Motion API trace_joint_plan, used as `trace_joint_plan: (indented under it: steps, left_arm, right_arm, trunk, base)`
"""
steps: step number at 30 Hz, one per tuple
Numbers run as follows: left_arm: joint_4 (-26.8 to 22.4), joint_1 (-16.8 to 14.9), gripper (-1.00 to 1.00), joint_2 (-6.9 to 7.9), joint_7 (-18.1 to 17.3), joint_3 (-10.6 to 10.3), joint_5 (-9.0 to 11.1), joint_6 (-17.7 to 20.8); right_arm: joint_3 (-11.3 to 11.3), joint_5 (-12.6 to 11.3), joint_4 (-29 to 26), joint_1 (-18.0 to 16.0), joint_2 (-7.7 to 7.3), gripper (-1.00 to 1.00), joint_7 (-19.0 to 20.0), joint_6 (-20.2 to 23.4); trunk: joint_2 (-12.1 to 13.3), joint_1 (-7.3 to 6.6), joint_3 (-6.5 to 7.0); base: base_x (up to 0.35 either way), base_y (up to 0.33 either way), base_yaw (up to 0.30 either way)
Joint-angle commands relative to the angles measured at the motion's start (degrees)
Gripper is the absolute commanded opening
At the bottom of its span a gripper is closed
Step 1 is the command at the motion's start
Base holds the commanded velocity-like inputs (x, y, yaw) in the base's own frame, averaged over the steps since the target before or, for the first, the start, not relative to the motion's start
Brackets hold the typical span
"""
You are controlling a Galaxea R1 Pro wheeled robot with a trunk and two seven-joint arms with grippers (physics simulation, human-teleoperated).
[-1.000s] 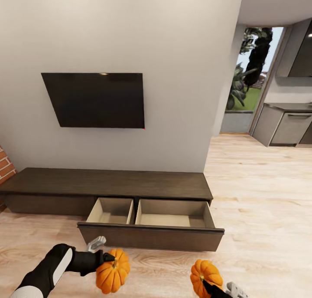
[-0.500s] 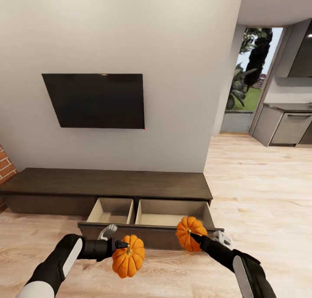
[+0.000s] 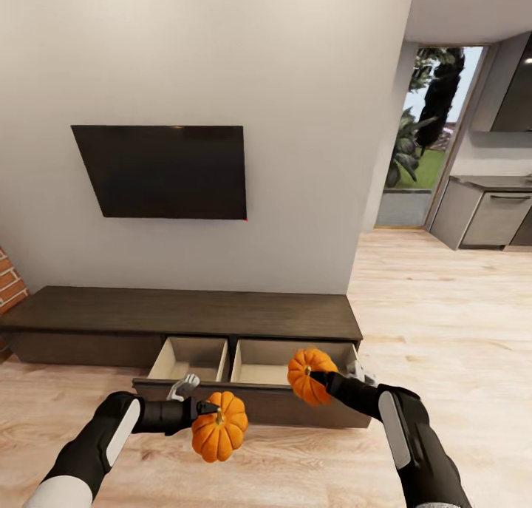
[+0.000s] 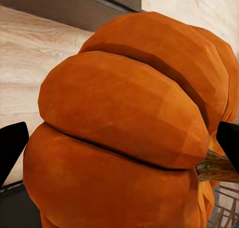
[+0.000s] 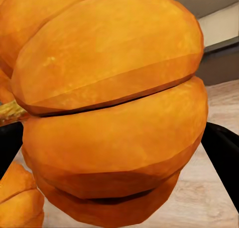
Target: Place each of the two pumpkins and all three candles from the living room inside a cabinet in the living room (use any cabinet), then make sure every cabinet is closed, and position the cauldron so it is next to a table in the living room.
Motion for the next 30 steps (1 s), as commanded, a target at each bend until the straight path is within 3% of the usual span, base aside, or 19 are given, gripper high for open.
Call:
trace_joint_plan:
  steps: [1,7,10,11,12,14,16,19,23,30]
  left_arm:
    - [-0.07,0.0,-1.0,-0.07,0.07,0.0,0.02,0.09]
    - [-0.36,-1.06,-1.0,-0.44,0.69,0.01,-0.26,0.17]
    - [-0.42,-1.41,-1.0,-0.7,2.76,-0.05,-0.45,0.08]
    - [-0.52,-1.53,-1.0,-2.47,8.78,-0.07,-0.43,-0.27]
    - [-0.54,-1.55,-1.0,-3.04,10.22,-0.08,-0.44,-0.34]
    - [-0.79,-1.59,-1.0,-5.59,18.92,-0.02,-0.34,-0.64]
    - [-1.87,-1.57,-1.0,-6.57,25.31,0.08,-0.18,-0.97]
    - [-3.18,-1.56,-1.0,-7.03,29.82,0.14,-0.06,-1.5]
    - [-4.0,-1.55,-1.0,-7.31,31.75,0.05,0.01,-1.8]
    - [-5.81,-1.55,-1.0,-7.67,32.22,0.09,0.02,-1.65]
  right_arm:
    - [0.67,0.22,-0.34,-0.06,0.03,-1.0,-0.27,-0.07]
    - [2.12,-0.04,-4.03,-0.09,0.15,-1.0,-0.31,0.05]
    - [2.27,0.31,-4.44,-0.07,0.35,-1.0,-0.45,-0.01]
    - [2.93,0.44,-4.53,-0.09,0.45,-1.0,-1.45,0.13]
    - [3.33,0.45,-4.52,-0.1,0.46,-1.0,-1.87,0.17]
    - [6.07,0.44,-4.49,-0.12,0.5,-1.0,-5.44,0.32]
    - [8.43,0.37,-4.49,-0.14,0.59,-1.0,-9.62,0.37]
    - [10.85,0.01,-4.58,-0.15,0.92,-1.0,-14.65,0.34]
    - [12.33,-0.17,-4.64,-0.12,1.14,-1.0,-18.25,0.08]
    - [13.86,-0.28,-4.75,-0.11,1.44,-1.0,-19.25,0.01]
  trunk:
    - [0.0,0.0,0.0]
    - [0.0,0.0,0.0]
    - [0.0,0.0,0.0]
    - [0.0,0.0,0.0]
    - [0.0,0.0,0.0]
    - [0.0,0.0,0.0]
    - [0.0,0.0,0.0]
    - [0.0,0.0,0.0]
    - [0.0,0.0,0.0]
    - [0.0,0.0,0.0]
  base:
    - [0.0,0.0,0.0]
    - [0.0,0.0,0.0]
    - [0.0,0.0,0.0]
    - [0.0,0.0,0.0]
    - [0.0,0.0,0.0]
    - [0.0,0.0,0.0]
    - [0.0,0.0,0.0]
    - [0.0,0.0,0.0]
    - [0.0,0.0,0.0]
    - [0.0,0.0,0.0]
